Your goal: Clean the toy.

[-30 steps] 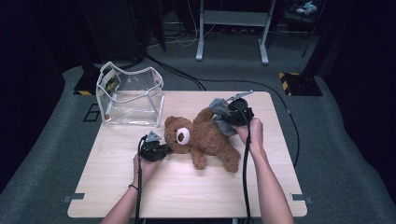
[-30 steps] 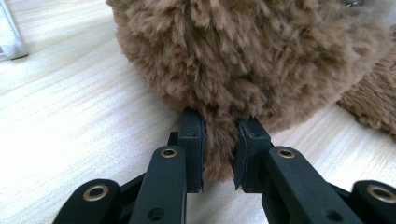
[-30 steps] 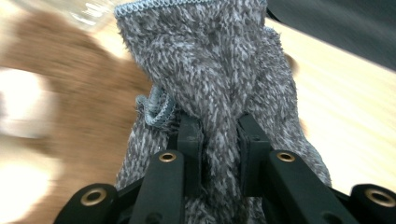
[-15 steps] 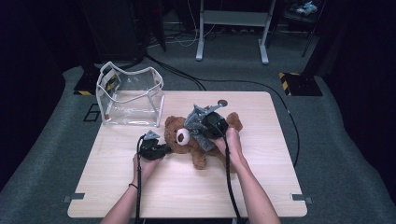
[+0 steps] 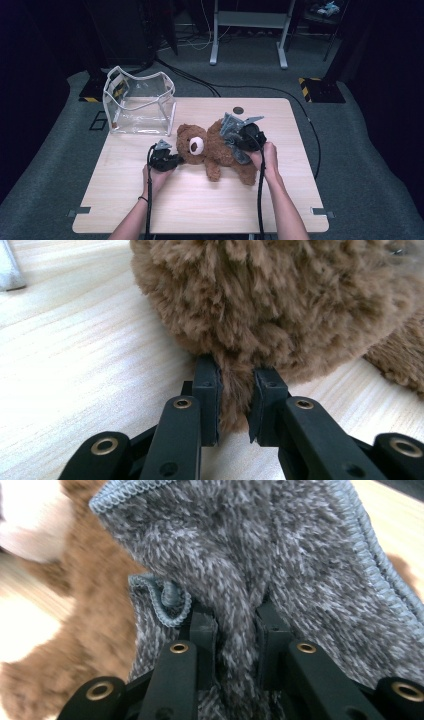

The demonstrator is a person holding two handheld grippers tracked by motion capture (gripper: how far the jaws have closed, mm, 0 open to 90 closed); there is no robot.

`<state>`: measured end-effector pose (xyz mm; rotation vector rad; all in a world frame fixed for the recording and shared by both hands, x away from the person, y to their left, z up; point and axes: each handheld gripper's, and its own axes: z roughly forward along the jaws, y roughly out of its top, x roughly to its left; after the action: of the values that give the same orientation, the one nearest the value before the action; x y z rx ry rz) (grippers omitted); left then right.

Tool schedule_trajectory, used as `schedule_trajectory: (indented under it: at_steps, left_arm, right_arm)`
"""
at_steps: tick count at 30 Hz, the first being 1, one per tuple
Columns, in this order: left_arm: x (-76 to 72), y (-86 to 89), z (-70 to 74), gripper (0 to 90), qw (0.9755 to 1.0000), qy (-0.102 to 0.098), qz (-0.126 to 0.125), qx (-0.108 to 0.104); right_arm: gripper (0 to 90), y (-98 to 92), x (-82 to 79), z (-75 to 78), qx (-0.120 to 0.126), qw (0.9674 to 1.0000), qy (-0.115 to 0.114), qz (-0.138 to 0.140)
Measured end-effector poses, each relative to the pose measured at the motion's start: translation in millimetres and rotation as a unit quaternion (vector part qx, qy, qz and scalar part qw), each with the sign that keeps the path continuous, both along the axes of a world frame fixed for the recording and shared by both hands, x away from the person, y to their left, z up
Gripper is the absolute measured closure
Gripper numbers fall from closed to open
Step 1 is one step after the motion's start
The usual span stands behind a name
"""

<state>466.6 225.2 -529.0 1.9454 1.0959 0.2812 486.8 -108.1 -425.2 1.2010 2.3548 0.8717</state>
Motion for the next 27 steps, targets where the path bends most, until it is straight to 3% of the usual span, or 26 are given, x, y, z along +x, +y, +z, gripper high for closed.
schedule_trajectory:
  at_steps: [2,10,14,18,23,27]
  left_arm:
    - [0.2,0.1,0.0,76.8,1.0000,0.000,0.000,0.000]
    - [1.8,-0.1,0.2,77.1,1.0000,0.001,-0.005,0.000]
    - [1.8,0.0,0.2,77.1,1.0000,0.001,-0.005,0.000]
    - [2.0,0.1,-0.1,77.0,1.0000,0.000,-0.004,-0.001]
    - [2.8,1.0,-0.1,76.4,1.0000,0.000,-0.005,-0.001]
    - [3.0,1.5,0.2,74.7,1.0000,0.003,-0.005,-0.002]
  right_arm:
    - [75.1,-8.8,1.7,-4.0,-0.004,1.0000,-0.002,-0.003]
    - [75.1,-39.6,16.6,-31.7,-0.020,0.9975,0.039,-0.056]
    - [74.9,-53.0,27.7,-43.8,-0.020,0.9943,0.056,-0.089]
    - [74.6,-69.9,40.4,-52.1,-0.020,0.9892,0.065,-0.130]
    - [74.5,-89.6,43.6,-39.9,0.012,0.9843,0.056,-0.167]
    - [74.4,-90.8,31.3,-14.3,0.021,0.9872,0.018,-0.157]
